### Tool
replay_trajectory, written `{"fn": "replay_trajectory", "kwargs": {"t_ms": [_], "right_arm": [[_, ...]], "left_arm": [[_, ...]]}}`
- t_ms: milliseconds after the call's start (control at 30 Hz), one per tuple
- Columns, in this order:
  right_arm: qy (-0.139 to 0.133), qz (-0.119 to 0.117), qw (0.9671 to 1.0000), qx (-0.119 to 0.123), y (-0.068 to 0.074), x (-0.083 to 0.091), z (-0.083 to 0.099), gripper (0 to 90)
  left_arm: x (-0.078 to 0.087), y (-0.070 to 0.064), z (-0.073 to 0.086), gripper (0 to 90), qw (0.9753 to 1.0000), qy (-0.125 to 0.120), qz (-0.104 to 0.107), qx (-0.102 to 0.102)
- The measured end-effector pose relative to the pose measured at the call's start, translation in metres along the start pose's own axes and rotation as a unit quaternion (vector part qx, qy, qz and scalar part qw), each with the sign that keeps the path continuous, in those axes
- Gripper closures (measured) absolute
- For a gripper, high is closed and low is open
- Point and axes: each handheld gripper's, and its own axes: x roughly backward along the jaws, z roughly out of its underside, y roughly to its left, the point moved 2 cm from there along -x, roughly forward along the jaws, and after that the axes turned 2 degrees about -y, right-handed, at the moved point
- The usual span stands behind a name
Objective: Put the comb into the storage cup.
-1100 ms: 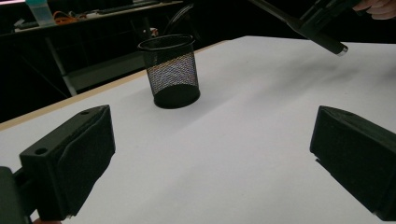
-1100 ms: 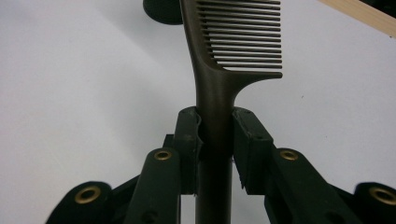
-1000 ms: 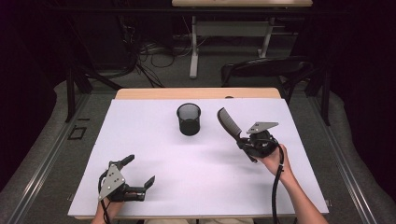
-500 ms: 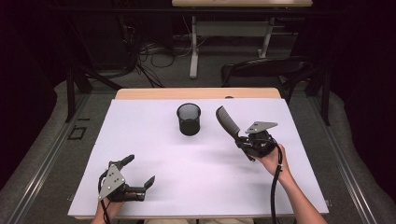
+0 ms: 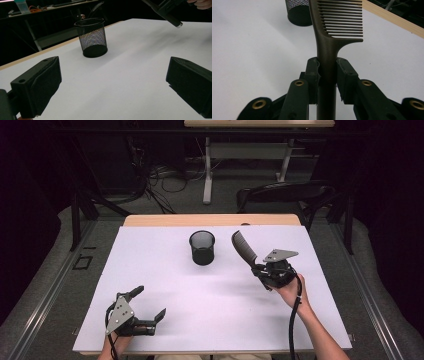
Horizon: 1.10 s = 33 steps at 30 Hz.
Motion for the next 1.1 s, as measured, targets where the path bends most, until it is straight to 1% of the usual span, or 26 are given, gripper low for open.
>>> {"fn": "replay_trajectory", "kwargs": {"t_ms": [400,533,767,1100], "right_arm": [[-0.019,0.007,0.9998,0.001,0.002,0.000,-0.005,72.9],[-0.024,0.008,0.9997,0.007,0.002,-0.001,-0.009,72.8],[-0.038,0.009,0.9992,0.003,0.001,-0.001,-0.016,72.9],[-0.052,0.010,0.9986,0.005,0.001,-0.004,-0.029,72.9]], "left_arm": [[0.000,0.000,0.000,0.0,1.0000,-0.001,-0.004,0.001],[0.000,0.001,0.000,0.0,1.0000,-0.001,-0.003,0.002],[0.000,0.001,0.001,0.0,1.0000,-0.001,-0.003,0.003],[0.001,0.001,0.000,0.0,1.0000,-0.003,-0.004,0.003]]}}
